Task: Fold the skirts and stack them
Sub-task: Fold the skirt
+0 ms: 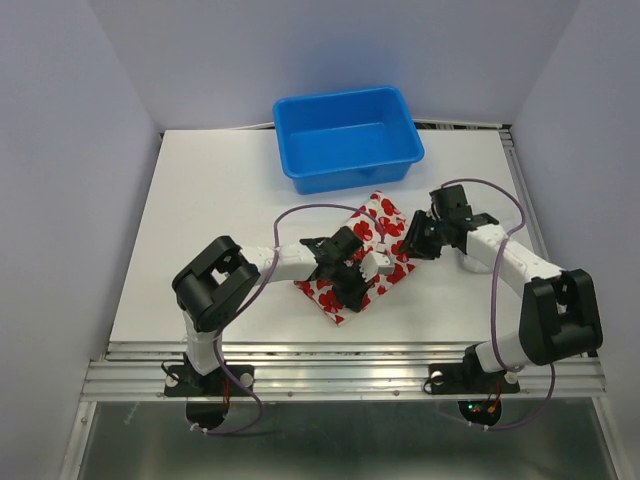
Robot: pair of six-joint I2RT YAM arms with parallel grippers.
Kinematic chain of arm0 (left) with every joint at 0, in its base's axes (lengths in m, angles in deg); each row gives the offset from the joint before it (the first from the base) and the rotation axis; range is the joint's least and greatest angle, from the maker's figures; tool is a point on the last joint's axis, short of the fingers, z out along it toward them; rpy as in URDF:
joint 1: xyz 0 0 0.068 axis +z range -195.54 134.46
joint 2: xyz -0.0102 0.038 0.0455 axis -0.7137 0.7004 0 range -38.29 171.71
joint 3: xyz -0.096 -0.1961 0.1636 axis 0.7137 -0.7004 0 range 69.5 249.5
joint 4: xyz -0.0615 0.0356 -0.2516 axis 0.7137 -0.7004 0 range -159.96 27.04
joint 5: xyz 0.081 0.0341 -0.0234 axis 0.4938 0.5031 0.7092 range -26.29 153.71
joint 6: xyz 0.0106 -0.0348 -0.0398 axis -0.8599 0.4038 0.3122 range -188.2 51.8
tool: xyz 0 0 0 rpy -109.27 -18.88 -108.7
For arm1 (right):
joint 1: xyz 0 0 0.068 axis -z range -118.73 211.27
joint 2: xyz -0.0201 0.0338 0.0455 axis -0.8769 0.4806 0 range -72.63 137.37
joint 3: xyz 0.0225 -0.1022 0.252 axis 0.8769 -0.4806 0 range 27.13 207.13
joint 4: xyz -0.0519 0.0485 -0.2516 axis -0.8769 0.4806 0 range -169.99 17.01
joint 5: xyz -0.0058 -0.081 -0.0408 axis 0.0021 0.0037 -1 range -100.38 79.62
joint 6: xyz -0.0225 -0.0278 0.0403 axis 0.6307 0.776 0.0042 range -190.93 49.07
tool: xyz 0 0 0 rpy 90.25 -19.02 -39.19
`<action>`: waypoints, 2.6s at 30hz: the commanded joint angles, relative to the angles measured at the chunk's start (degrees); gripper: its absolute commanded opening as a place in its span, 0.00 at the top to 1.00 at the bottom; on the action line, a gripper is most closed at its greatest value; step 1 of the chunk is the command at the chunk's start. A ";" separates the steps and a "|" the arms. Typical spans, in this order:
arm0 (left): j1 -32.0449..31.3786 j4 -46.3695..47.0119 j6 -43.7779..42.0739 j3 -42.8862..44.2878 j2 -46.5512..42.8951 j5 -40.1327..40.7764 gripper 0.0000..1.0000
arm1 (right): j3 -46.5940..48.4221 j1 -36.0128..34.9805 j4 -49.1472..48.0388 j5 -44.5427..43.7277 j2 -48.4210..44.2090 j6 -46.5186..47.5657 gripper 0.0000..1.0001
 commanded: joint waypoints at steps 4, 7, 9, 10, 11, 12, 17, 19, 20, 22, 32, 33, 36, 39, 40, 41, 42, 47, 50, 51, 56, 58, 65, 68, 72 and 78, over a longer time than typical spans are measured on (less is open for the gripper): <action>-0.22 -2.30 -0.91 -1.69 0.09 1.70 1.00 | 4.50 5.98 6.16 -5.81 2.90 11.16 0.45; -0.22 -2.21 -1.00 -1.95 0.00 1.70 1.00 | 4.15 7.84 6.44 -7.91 2.99 13.36 0.42; -0.22 -1.95 -1.00 -2.04 0.00 1.52 1.00 | 3.89 9.68 5.65 -10.46 3.08 14.07 0.45; -0.14 -1.95 -0.82 -2.13 -0.09 1.52 1.00 | 3.80 10.21 4.34 -11.25 3.34 14.42 0.46; -0.14 -1.86 -0.74 -2.13 0.00 1.44 1.00 | 3.71 10.22 3.55 -11.78 3.61 14.86 0.47; -0.14 -1.77 -0.73 -2.04 0.00 1.35 1.00 | 3.62 11.00 2.76 -11.96 4.57 15.12 0.48; -0.22 -1.77 -0.65 -1.60 0.44 1.26 1.00 | 3.88 11.53 -3.84 -12.67 7.91 15.48 0.59; -0.22 -1.77 -0.65 -1.60 0.44 1.26 1.00 | 5.11 11.53 -4.98 -12.76 10.71 15.30 0.65; -0.22 -1.77 -0.73 -1.51 0.52 1.35 1.00 | 5.72 11.53 -5.42 -12.41 11.77 15.13 0.66; -0.14 -1.77 -0.91 -1.42 0.44 1.52 1.00 | 7.04 12.06 -6.04 -11.61 13.88 14.86 0.68; 0.13 -1.77 -1.17 -2.30 -0.18 1.35 1.00 | 8.45 12.59 -10.69 -15.65 14.60 16.62 0.99; 0.13 -1.77 -1.17 -2.30 -0.09 1.26 1.00 | 8.63 12.59 -10.96 -15.39 14.59 16.71 0.99; 0.30 -1.77 -1.09 -2.13 0.26 1.08 1.00 | 9.59 12.59 -11.75 -14.96 15.12 17.06 0.99; 0.39 -1.77 -0.82 -1.86 0.53 0.91 1.00 | 11.44 12.59 -11.49 -14.86 16.26 18.29 0.56; 0.56 -1.86 -0.82 -1.69 0.61 0.73 1.00 | 11.88 12.59 -11.75 -14.43 15.48 18.81 0.46; 0.65 -1.86 -0.82 -1.51 0.61 0.47 1.00 | 12.23 12.59 -11.84 -13.21 14.69 19.08 0.40; 0.74 -1.86 -0.91 -1.51 0.61 0.38 1.00 | 12.67 12.59 -11.84 -11.80 13.99 19.34 0.35; 1.36 -2.48 -1.09 -0.90 0.70 -0.32 1.00 | 13.82 12.59 -11.14 8.30 9.86 18.03 0.36; 1.62 -2.39 -0.91 -0.90 0.79 -0.67 1.00 | 10.23 11.27 -12.28 19.47 10.19 15.32 0.41; 1.71 -2.30 -0.82 -0.81 0.79 -0.94 1.00 | 9.17 9.79 -12.46 21.68 10.90 14.69 0.42; 2.32 -1.69 -0.03 -0.54 0.44 -1.99 1.00 | 3.02 7.67 -15.78 28.12 16.17 12.32 0.49; 2.85 -1.25 -0.03 -0.72 -0.52 -2.87 1.00 | 0.38 7.14 -17.72 25.66 18.63 12.49 0.51; 11.19 -0.28 1.46 -2.83 -13.43 -10.24 0.73 | 0.54 7.14 -14.66 18.97 25.84 15.91 0.61; 17.16 -0.10 2.25 -4.23 -18.27 -14.81 0.68 | 1.25 7.14 -13.69 18.27 26.02 16.79 0.62; 23.06 1.83 5.41 -6.69 -18.73 -20.62 0.73 | 1.77 7.14 -12.72 17.92 26.20 17.32 0.62; 30.26 6.40 10.86 -8.45 -6.96 -25.72 0.85 | 2.74 7.14 -11.75 17.04 26.28 18.11 0.62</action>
